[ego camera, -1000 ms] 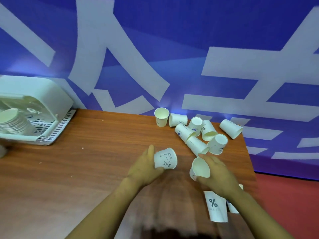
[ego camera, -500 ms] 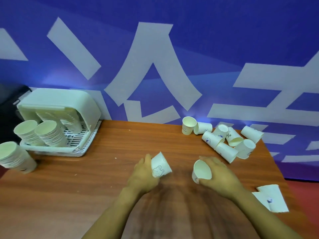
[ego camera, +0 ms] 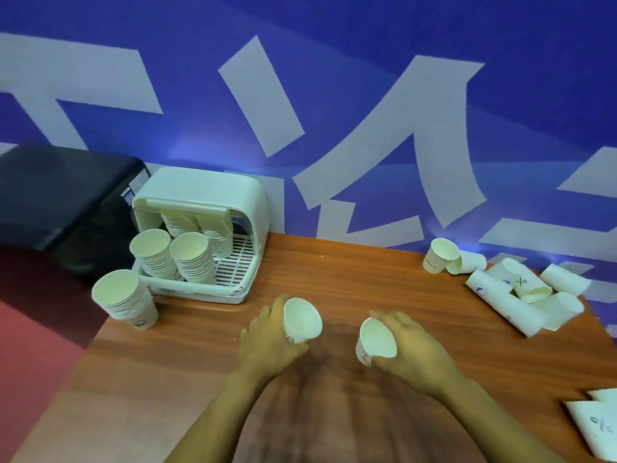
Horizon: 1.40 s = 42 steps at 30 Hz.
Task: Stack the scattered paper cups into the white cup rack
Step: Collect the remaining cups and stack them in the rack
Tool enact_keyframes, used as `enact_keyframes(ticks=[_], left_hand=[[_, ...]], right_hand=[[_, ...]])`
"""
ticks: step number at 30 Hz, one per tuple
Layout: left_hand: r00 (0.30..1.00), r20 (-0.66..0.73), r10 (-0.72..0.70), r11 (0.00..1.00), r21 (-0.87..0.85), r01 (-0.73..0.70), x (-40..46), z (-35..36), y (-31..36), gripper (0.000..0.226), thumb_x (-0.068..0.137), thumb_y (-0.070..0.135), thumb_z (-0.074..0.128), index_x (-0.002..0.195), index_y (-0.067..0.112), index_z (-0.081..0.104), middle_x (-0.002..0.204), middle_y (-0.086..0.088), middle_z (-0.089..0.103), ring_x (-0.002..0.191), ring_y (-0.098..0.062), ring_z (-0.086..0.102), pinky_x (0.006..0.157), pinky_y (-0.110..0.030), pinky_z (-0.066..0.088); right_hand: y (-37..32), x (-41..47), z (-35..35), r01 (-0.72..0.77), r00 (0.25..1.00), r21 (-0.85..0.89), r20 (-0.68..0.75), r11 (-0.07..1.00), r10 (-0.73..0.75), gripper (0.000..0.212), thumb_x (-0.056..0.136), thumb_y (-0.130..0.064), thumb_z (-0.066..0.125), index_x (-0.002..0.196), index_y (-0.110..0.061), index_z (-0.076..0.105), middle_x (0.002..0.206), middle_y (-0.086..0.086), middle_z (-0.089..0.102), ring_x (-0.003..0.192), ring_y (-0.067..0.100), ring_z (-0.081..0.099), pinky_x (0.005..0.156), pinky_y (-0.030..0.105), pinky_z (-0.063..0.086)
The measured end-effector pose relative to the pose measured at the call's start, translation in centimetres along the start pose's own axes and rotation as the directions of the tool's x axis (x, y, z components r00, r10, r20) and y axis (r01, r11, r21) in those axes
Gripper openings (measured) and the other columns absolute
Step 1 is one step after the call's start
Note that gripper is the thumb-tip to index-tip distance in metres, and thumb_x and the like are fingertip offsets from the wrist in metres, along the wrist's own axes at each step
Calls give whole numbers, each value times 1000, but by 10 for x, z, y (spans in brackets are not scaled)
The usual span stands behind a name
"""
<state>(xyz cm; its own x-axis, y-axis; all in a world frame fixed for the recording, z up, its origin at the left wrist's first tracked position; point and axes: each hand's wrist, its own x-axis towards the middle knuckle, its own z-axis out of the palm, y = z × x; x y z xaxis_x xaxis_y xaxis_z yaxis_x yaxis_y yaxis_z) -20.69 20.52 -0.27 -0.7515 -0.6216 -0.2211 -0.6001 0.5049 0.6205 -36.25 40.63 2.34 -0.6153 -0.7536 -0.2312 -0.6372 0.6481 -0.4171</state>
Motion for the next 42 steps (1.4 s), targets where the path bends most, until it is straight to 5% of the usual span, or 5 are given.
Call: enact_keyframes(ticks=[8, 15, 23, 33, 42], left_hand=[[998, -47, -42, 996, -79, 38, 6, -33, -15, 62, 55, 46, 67, 111, 41, 38, 110, 13, 48, 101, -15, 54, 80, -39, 52], [998, -43, -42, 999, 20, 43, 26, -62, -30, 93, 61, 28, 77, 139, 31, 26, 122, 5, 31, 108, -21, 49, 79, -30, 46], [985, -82, 155, 931, 345, -118, 79, -93, -56, 74, 69, 44, 61, 137, 32, 34, 127, 0, 33, 117, -24, 35, 97, -33, 30], [955, 29, 294, 654, 723, -223, 131, -133, -85, 75, 82, 42, 63, 143, 25, 23, 144, -5, 33, 136, -29, 26, 112, -63, 2], [953, 221, 206, 547, 781, -299, 159, -113, -91, 87, 77, 62, 61, 146, 24, 23, 144, -4, 40, 141, -31, 23, 106, -72, -6]], right_hand=[[2, 32, 11, 30, 997, 130, 62, 991, -38, 80, 71, -48, 67, 143, -34, 33, 130, -21, 38, 125, 9, 43, 97, 21, 37], [-26, 44, 32, 35, 993, 139, 108, 990, -50, 83, 65, -58, 60, 141, -40, 32, 134, -22, 37, 123, 6, 44, 95, 21, 39], [-61, 53, 30, -108, 993, 141, -29, 984, 113, 87, 58, -61, 60, 139, -39, 37, 131, -19, 43, 122, 11, 47, 95, 25, 42], [-121, 79, 39, -185, 978, 60, -90, 981, 189, 77, 75, -50, 68, 142, -38, 33, 133, -20, 41, 124, 4, 43, 86, 19, 40], [-125, 92, 52, -188, 979, 86, -59, 978, 194, 79, 73, -51, 69, 142, -37, 33, 139, -21, 37, 125, 6, 43, 91, 22, 43]])
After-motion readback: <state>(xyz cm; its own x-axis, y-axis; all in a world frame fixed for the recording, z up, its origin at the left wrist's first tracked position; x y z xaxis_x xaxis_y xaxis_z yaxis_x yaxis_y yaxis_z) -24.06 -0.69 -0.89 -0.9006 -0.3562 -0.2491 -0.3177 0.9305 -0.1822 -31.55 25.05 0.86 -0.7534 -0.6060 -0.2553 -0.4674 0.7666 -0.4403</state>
